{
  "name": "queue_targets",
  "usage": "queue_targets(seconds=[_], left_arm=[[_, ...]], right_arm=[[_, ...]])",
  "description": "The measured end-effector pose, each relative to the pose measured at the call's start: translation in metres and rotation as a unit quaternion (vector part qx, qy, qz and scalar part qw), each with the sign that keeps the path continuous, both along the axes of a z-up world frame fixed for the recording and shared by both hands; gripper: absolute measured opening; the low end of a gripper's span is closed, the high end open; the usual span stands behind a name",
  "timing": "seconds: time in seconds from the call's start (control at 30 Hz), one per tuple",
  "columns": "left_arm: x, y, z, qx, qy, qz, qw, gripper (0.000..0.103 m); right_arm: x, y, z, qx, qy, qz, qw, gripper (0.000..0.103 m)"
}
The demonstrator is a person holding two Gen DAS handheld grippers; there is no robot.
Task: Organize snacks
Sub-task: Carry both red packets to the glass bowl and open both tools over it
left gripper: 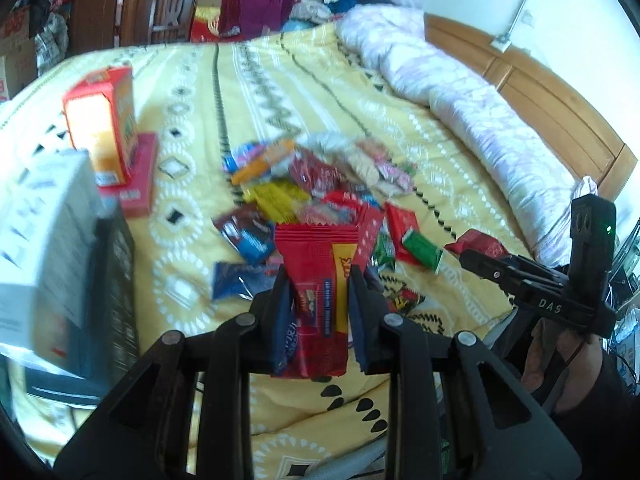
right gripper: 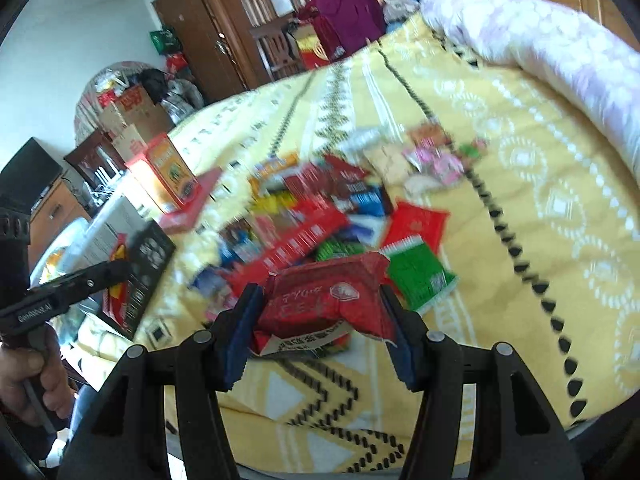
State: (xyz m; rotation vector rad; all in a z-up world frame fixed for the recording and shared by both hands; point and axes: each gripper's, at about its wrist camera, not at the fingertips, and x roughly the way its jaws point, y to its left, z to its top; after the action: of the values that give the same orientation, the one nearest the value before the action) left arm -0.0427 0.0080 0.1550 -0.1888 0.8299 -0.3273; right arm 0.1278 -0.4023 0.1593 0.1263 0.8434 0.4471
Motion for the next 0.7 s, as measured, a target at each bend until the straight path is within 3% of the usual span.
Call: queue_targets(seconds=[0.17, 0.33, 0.5, 0.7], left_arm=[[-0.009, 0.043, 0.032, 0.021, -0.031, 0.053, 0.9979, 0.027], [-0.03, 0.116, 0.063, 0.029, -0.063, 0.138, 0.9881, 0.027], [-0.065, 0.211, 0.086, 0.029, -0.082, 0.237, 0.9675, 0.027], [-0.101, 0.296, 0.082, 0.033, -0.077, 0.338, 0.9375, 0.027]], right_arm=[[0.004, 0.032, 0.049, 0.018, -0.039, 0.038, 0.998, 0.062], [0.008, 0.095, 0.095, 0.033, -0.075, 0.104, 0.991, 0.062], [0.0, 0.193, 0.133, 0.057, -0.086, 0.198, 0.975, 0.062], [-0.019, 0.314, 0.155, 0.084, -0.055, 0.299, 0.949, 0.062]])
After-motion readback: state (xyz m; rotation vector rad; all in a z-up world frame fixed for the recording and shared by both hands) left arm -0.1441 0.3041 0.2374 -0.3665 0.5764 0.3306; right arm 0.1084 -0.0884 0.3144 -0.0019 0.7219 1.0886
